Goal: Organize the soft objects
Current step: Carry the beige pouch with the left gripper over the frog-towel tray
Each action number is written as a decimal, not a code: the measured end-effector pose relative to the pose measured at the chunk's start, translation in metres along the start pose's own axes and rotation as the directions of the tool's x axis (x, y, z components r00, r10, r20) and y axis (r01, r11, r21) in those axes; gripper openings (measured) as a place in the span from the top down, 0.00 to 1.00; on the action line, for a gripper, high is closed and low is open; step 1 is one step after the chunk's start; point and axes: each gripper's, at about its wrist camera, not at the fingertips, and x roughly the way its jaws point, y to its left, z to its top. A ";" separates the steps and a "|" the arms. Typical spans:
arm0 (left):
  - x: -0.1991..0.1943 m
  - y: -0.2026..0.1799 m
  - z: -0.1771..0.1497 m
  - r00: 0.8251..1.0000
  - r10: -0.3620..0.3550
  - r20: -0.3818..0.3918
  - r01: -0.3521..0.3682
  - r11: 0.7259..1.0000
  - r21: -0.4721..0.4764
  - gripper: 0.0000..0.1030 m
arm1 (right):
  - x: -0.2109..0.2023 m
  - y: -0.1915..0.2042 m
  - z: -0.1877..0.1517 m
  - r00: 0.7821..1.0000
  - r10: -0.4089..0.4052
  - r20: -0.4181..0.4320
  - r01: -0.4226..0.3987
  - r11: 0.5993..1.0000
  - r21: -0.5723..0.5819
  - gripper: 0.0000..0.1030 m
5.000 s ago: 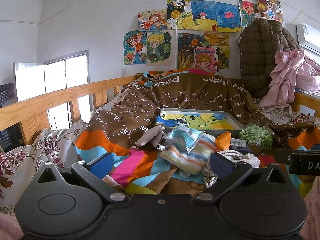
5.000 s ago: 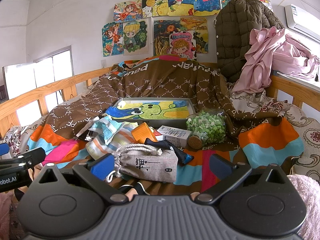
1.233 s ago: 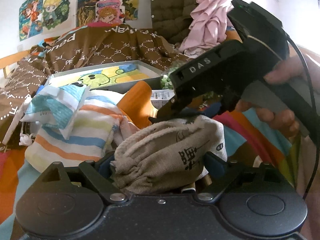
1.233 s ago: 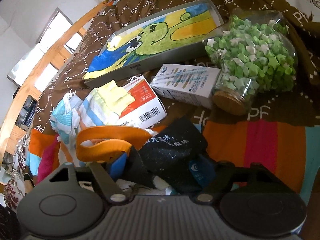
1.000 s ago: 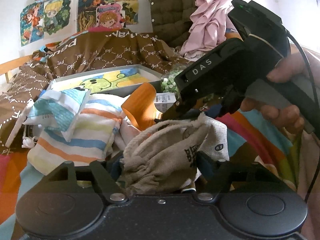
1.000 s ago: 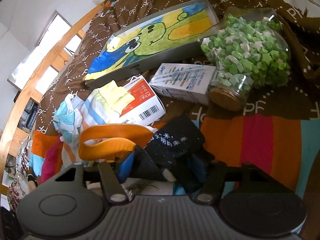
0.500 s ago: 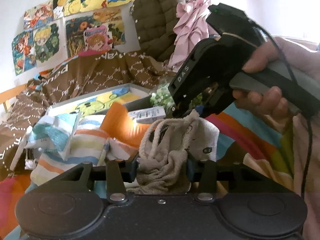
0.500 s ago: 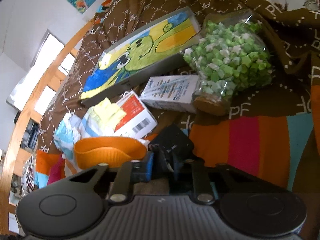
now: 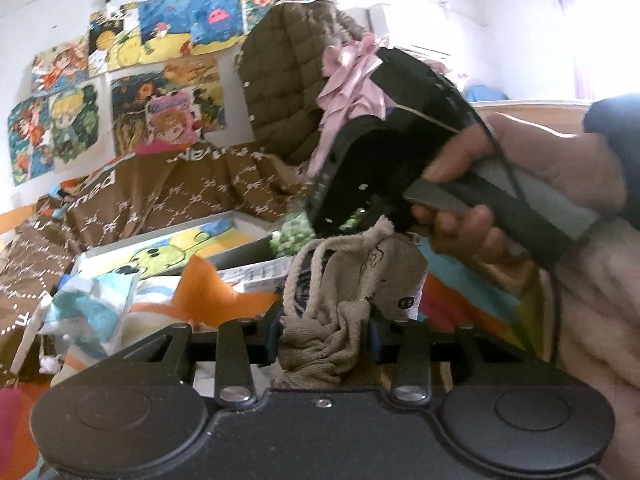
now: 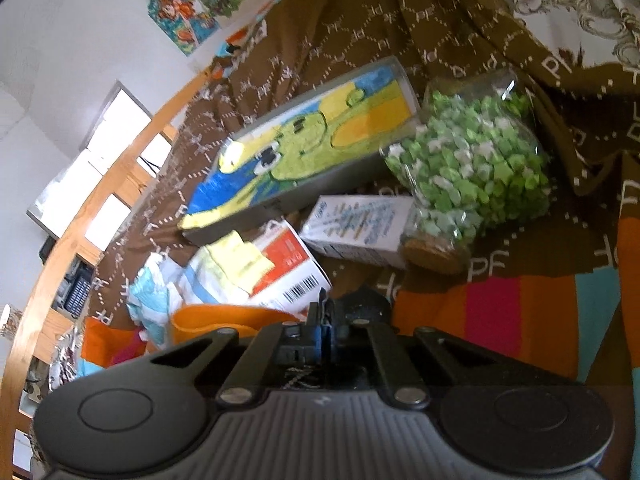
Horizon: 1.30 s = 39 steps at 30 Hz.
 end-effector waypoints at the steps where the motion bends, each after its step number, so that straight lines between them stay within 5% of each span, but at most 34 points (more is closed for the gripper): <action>1: 0.000 -0.002 0.000 1.000 -0.006 0.000 0.006 1.000 0.003 0.59 | -0.001 0.001 0.001 1.000 0.007 0.012 -0.007 1.000 -0.003 0.96; 7: 0.001 -0.001 0.000 1.000 -0.017 0.005 0.017 1.000 -0.016 0.59 | -0.009 0.006 0.004 0.995 0.056 0.079 -0.053 0.998 -0.035 0.96; 15: -0.006 0.020 0.001 1.000 -0.007 0.011 0.009 0.983 -0.182 0.59 | -0.024 0.013 0.007 0.977 0.074 0.199 -0.057 0.994 -0.092 0.96; 22: -0.017 0.053 0.022 0.997 0.071 0.030 -0.054 0.923 -0.382 0.59 | -0.040 0.027 0.009 0.952 0.103 0.289 -0.053 0.983 -0.177 0.96; 26: -0.016 0.077 0.041 0.988 0.147 0.045 -0.116 0.904 -0.411 0.59 | -0.043 0.030 0.017 0.941 0.111 0.321 -0.054 0.982 -0.181 0.96; 35: 0.030 0.135 0.103 0.971 0.236 0.048 -0.182 0.851 -0.493 0.59 | -0.022 0.027 0.083 0.901 0.199 0.386 -0.154 0.977 -0.146 0.96; 39: 0.074 0.157 0.122 0.969 0.247 -0.008 -0.223 0.861 -0.458 0.59 | 0.007 0.020 0.118 0.892 0.207 0.401 -0.175 0.978 -0.116 0.96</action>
